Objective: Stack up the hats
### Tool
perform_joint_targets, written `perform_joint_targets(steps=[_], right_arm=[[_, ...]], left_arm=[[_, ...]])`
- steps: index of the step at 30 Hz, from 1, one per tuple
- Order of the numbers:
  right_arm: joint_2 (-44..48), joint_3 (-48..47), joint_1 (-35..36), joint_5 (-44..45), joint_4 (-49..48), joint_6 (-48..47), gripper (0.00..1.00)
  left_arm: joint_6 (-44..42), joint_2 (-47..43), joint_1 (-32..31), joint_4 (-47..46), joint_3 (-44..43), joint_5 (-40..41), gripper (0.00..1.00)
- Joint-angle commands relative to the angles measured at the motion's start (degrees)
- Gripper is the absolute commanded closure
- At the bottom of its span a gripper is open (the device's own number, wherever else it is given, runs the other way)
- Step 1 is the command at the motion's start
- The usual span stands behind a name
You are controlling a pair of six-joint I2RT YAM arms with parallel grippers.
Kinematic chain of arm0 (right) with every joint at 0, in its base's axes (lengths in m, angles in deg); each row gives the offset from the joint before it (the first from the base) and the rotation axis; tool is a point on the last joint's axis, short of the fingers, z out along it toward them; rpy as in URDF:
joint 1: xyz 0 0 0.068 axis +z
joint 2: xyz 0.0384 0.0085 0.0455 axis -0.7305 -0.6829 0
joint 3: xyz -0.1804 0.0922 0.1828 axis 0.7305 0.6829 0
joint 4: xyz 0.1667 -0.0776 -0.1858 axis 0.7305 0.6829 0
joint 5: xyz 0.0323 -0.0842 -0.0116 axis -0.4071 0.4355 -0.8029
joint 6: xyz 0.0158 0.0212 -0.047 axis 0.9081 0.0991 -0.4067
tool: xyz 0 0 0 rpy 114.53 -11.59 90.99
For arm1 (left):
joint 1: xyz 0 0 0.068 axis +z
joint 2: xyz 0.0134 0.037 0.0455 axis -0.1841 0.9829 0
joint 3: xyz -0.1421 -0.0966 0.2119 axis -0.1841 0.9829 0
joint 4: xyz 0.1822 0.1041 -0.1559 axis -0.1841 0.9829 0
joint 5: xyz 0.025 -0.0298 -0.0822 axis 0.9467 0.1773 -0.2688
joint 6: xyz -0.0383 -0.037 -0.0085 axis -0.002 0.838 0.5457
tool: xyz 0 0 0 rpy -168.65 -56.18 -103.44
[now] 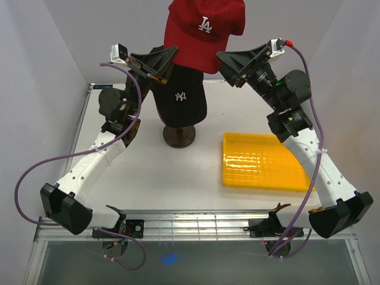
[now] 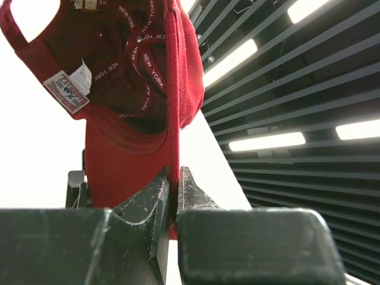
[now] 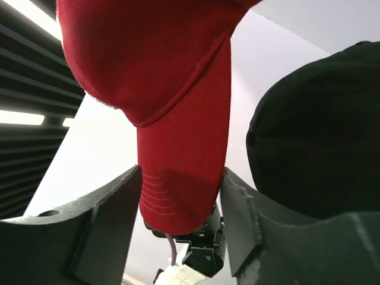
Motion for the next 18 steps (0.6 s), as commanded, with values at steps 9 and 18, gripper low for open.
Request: perform_joint_targets(steps=[9, 18], right_arm=[[-4.5, -8.2, 0.4, -2.2, -0.9, 1.2, 0.72], [-9.7, -17.7, 0.5, -4.5, 4.6, 1.9, 0.84]], left_arm=[[-1.4, -6.1, 0.2, -0.4, 3.9, -1.1, 1.0], [-5.2, -11.5, 0.2, 3.7, 8.8, -1.2, 1.0]])
